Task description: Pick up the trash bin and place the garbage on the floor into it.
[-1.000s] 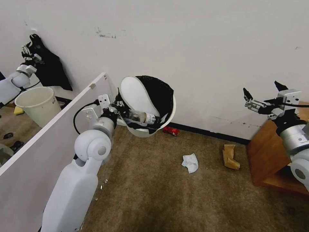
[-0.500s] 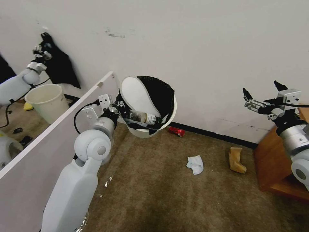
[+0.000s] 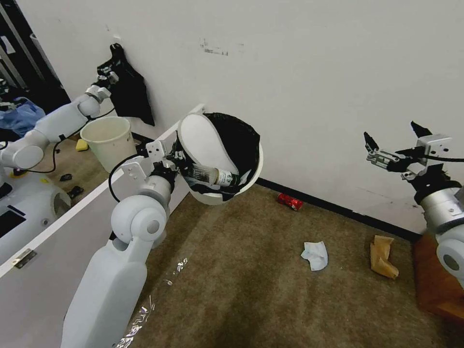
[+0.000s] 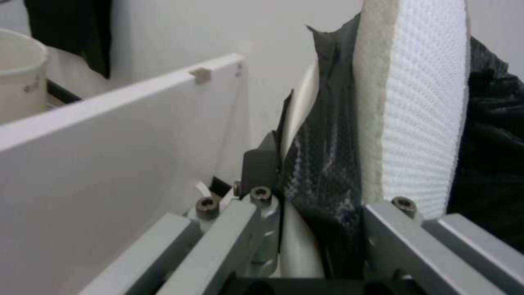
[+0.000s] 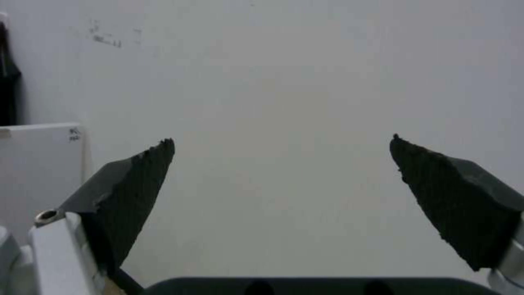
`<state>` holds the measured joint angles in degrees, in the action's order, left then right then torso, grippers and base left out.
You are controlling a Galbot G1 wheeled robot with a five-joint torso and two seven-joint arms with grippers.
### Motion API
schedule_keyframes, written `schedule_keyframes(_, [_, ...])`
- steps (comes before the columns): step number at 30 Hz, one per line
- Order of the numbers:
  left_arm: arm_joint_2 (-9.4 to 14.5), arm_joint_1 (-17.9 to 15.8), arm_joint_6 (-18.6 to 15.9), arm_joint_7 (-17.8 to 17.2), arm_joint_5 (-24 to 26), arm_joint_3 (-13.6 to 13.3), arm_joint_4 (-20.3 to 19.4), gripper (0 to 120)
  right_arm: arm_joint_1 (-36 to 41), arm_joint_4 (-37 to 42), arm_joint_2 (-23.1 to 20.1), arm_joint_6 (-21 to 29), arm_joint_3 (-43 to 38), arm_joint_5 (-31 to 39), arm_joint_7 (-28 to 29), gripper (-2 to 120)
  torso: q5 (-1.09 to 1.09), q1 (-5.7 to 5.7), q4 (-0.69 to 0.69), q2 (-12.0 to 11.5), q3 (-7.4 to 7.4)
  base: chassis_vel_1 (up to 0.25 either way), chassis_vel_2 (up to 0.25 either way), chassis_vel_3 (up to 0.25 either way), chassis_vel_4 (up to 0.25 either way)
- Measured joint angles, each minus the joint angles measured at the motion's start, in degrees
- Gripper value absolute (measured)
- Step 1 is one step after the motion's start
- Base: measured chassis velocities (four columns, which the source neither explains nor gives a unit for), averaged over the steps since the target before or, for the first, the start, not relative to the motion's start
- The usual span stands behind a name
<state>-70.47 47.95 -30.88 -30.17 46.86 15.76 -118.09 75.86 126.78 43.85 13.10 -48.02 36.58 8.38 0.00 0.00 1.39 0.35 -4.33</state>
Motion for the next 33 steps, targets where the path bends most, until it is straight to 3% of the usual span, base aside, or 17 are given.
schedule_keyframes(4, [0.7, 1.7, -2.6, 0.5, 0.7, 0.0, -2.6, 4, 0.5, -0.5, -0.1, -0.1, -0.3, -0.3, 0.1, 100, 0.0, 0.0, -0.01, 0.0, 0.0, 0.0, 0.0, 0.0, 0.0])
schedule_keyframes(10, [1.8, 3.1, -3.7, 1.6, 0.4, 1.4, -4.4, 4, 1.1, -1.2, -0.2, -0.5, -0.4, -0.9, 0.1, 100, 0.0, 0.0, -0.01, 0.0, 0.0, 0.0, 0.0, 0.0, 0.0])
schedule_keyframes(13, [3.0, 4.4, -4.4, 3.0, 0.5, 4.3, -5.3, 4, 1.4, -1.8, 0.0, -1.0, -0.4, -1.3, 0.1, 100, 0.0, 0.0, -0.03, 0.0, 0.0, 0.0, 0.0, 0.0, 0.0])
schedule_keyframes(18, [4.1, 5.9, -5.4, 4.1, 1.4, 5.6, -6.9, 4, 1.3, -2.1, 0.6, -1.0, -0.2, -1.9, 0.0, 100, 0.0, 0.0, -0.03, 0.0, 0.0, 0.0, 0.0, 0.0, 0.0])
schedule_keyframes(33, [4.1, 6.5, -8.1, 2.8, 4.1, 7.1, -8.9, 4, 1.8, -2.4, 1.5, -1.3, -0.1, -3.0, -0.8, 100, 0.0, 0.0, -0.02, 0.0, 0.0, 0.0, 0.0, 0.0, 0.0])
